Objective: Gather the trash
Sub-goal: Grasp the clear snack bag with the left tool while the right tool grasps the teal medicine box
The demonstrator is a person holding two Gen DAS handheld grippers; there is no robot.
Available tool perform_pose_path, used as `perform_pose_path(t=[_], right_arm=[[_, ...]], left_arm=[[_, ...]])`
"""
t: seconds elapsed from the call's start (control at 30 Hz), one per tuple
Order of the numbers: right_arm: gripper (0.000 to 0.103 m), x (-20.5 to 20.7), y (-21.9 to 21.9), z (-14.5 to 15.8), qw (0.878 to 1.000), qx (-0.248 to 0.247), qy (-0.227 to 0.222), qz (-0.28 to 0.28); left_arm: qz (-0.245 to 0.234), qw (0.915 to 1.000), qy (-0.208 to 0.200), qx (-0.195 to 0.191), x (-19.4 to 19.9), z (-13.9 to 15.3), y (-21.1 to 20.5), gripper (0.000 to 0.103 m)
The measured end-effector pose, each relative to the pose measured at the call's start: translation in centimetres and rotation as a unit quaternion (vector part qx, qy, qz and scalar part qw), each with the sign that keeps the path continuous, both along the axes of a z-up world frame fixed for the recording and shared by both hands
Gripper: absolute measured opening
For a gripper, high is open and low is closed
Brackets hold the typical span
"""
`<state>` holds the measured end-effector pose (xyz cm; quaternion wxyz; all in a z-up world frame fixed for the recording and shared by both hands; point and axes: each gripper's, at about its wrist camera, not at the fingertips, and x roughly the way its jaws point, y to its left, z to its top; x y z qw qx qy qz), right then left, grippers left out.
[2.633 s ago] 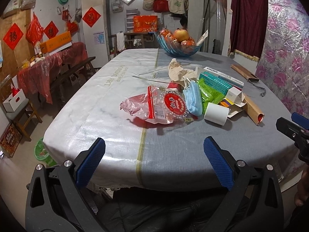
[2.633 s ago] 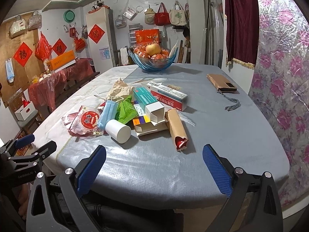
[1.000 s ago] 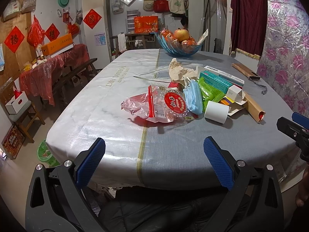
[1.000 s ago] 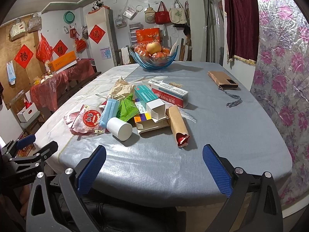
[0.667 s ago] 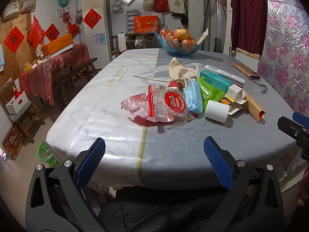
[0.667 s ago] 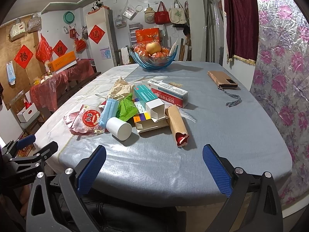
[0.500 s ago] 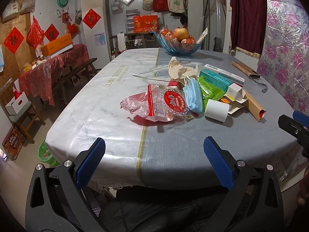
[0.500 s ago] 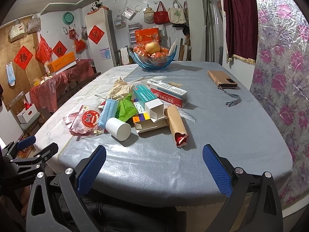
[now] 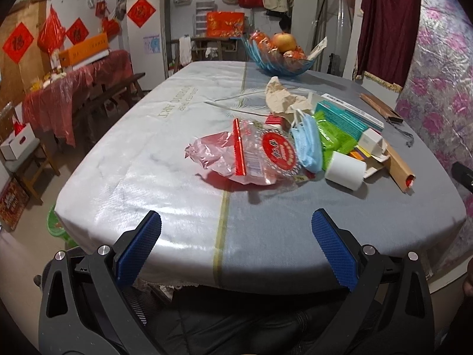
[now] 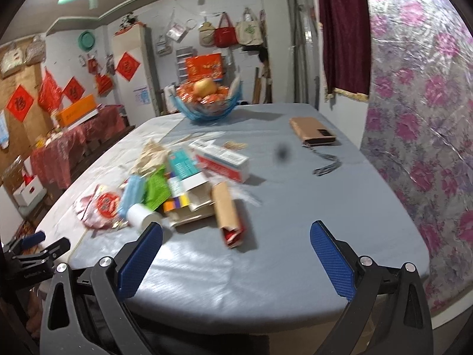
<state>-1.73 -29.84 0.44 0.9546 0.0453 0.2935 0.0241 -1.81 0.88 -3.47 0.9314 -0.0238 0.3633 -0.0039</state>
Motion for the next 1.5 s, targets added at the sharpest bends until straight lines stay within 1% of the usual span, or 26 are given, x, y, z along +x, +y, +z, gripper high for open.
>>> perform_pose_path(t=[0.13, 0.3, 0.43, 0.47, 0.53, 0.67, 0.73, 0.77, 0.8, 0.83, 0.9, 0.93, 0.97, 1.0, 1.03, 1.1, 1.13, 1.17, 1.23, 1.33, 1.43, 1.5], right_arm=[[0.098, 1.9, -2.0, 0.1, 1.0, 0.02, 0.004, -0.012], [0.098, 5.4, -3.0, -0.8, 0.998, 0.056, 0.029, -0.001], [0.098, 7.5, -2.3, -1.0, 0.997, 0.066, 0.037, 0.012], [0.098, 8.1, -2.0, -0.9, 0.997, 0.067, 0.036, 0.017], [0.098, 8.8, -1.3, -0.9, 0.997, 0.068, 0.032, 0.024], [0.098, 10.1, -0.6, -0.7, 0.996, 0.072, 0.024, 0.037], [0.098, 10.5, -0.5, -0.9, 0.996, 0.073, 0.027, 0.042], [0.098, 10.8, -0.4, -1.1, 0.996, 0.072, 0.03, 0.045], [0.098, 10.9, -0.4, -1.2, 0.996, 0.07, 0.031, 0.045], [0.098, 11.1, -0.4, -1.4, 0.996, 0.066, 0.032, 0.043], [0.098, 11.3, -0.8, -1.7, 0.998, 0.054, 0.031, 0.029], [0.098, 11.5, -1.0, -1.8, 0.998, 0.052, 0.032, 0.024], [0.098, 11.6, -1.3, -1.9, 0.998, 0.055, 0.033, 0.021], [0.098, 11.9, -1.7, -2.2, 0.997, 0.066, 0.036, 0.023], [0.098, 12.1, -1.8, -2.4, 0.996, 0.077, 0.037, 0.029], [0.098, 12.5, -1.6, -2.7, 0.994, 0.095, 0.038, 0.048], [0.098, 12.7, -1.1, -2.7, 0.992, 0.098, 0.038, 0.064], [0.098, 12.8, -0.6, -2.7, 0.992, 0.097, 0.037, 0.074], [0.096, 13.1, 1.1, -2.8, 0.992, 0.077, 0.033, 0.099], [0.092, 13.4, 3.1, -3.0, 0.992, 0.045, 0.03, 0.112], [0.084, 13.9, 4.7, -3.2, 0.99, 0.031, 0.035, 0.134], [0.076, 14.2, 5.8, -3.3, 0.987, 0.019, 0.038, 0.153]], left_arm=[[-0.006, 0.9998, 0.016, -0.012, 2.3, -0.3, 0.7, 0.098], [-0.023, 0.9985, 0.04, -0.03, 5.8, -0.7, 1.0, 0.098], [-0.041, 0.9967, 0.048, -0.05, 8.5, -0.6, 0.7, 0.098], [-0.042, 0.9967, 0.046, -0.052, 9.0, -0.5, 0.4, 0.098], [-0.052, 0.9962, 0.042, -0.055, 9.9, -0.2, -0.2, 0.094], [-0.08, 0.9942, 0.041, -0.059, 11.0, -0.4, -1.6, 0.093], [-0.085, 0.9942, 0.039, -0.053, 11.3, -0.6, -2.0, 0.093], [-0.084, 0.9949, 0.036, -0.043, 11.4, -0.9, -2.2, 0.092], [-0.077, 0.9963, 0.03, -0.023, 11.7, -1.0, -2.2, 0.087], [-0.065, 0.9976, 0.024, -0.002, 11.8, -1.0, -2.0, 0.082], [-0.039, 0.9987, 0.021, 0.027, 12.4, -1.1, -0.9, 0.081], [-0.019, 0.9987, 0.028, 0.037, 12.9, -1.2, 0.2, 0.081], [-0.007, 0.9987, 0.033, 0.039, 13.1, -1.3, 1.0, 0.081], [0.006, 0.9986, 0.038, 0.036, 13.4, -1.3, 2.0, 0.08], [0.016, 0.9987, 0.043, 0.023, 13.6, -1.1, 3.1, 0.079], [0.015, 0.9988, 0.046, -0.007, 13.4, -0.8, 4.3, 0.079], [0.008, 0.9985, 0.045, -0.03, 13.2, -0.5, 4.7, 0.079], [0.0, 0.998, 0.043, -0.045, 12.9, -0.4, 4.8, 0.08], [-0.019, 0.9967, 0.043, -0.066, 12.5, -0.4, 4.5, 0.081], [-0.039, 0.9956, 0.046, -0.072, 12.1, -0.8, 3.4, 0.081], [-0.055, 0.9951, 0.049, -0.066, 12.0, -1.4, 2.1, 0.081], [-0.063, 0.995, 0.052, -0.058, 12.2, -1.8, 1.3, 0.081]])
